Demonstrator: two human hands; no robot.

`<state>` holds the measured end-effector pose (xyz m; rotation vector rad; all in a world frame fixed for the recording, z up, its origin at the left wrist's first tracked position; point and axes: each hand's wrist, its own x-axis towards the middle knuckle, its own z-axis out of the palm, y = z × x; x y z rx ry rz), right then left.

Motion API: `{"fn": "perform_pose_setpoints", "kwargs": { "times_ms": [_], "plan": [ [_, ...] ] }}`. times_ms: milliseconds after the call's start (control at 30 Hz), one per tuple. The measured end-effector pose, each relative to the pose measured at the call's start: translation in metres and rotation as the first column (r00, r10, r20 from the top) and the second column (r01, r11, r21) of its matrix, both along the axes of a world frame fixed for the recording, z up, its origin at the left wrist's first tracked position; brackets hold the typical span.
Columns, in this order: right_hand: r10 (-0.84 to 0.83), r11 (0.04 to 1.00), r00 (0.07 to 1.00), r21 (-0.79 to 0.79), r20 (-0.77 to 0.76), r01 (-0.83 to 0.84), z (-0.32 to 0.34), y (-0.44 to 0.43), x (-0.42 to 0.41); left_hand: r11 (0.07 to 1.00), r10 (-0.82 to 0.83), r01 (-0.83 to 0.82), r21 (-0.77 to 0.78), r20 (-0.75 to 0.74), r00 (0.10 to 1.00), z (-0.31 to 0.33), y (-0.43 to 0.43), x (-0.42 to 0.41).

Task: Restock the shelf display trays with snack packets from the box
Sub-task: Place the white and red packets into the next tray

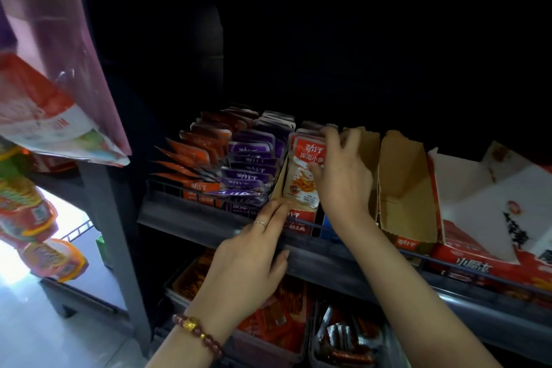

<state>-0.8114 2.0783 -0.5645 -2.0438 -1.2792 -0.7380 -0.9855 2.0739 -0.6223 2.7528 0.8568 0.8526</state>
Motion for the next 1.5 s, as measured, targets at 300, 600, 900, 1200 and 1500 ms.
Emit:
{"fn": "perform_pose_setpoints", "kwargs": {
  "times_ms": [300,600,900,1200,1500],
  "plan": [
    [0.006,1.0,0.998,-0.002,-0.059,-0.006,-0.016,0.0,-0.012,1.0,0.001,-0.001,0.015,0.0,1.0,-0.003,0.001,0.001],
    [-0.037,0.999,0.998,0.012,-0.05,0.038,-0.013,0.004,-0.008,1.0,0.014,-0.014,-0.008,-0.021,1.0,0.0,-0.002,0.001],
    [-0.06,0.998,0.994,0.01,-0.093,0.061,-0.004,0.004,-0.001,1.0,-0.006,0.006,-0.002,-0.031,0.999,-0.001,0.0,0.0],
    [0.136,0.991,0.984,-0.002,-0.117,-0.137,0.007,-0.025,-0.023,0.998,-0.016,0.019,0.06,-0.041,0.999,0.0,-0.002,-0.006],
    [0.498,0.823,0.86,-0.25,-0.112,-0.509,-0.032,-0.113,-0.052,0.953,-0.206,0.237,0.189,-0.17,0.964,-0.023,-0.032,-0.061]
  ]
}}
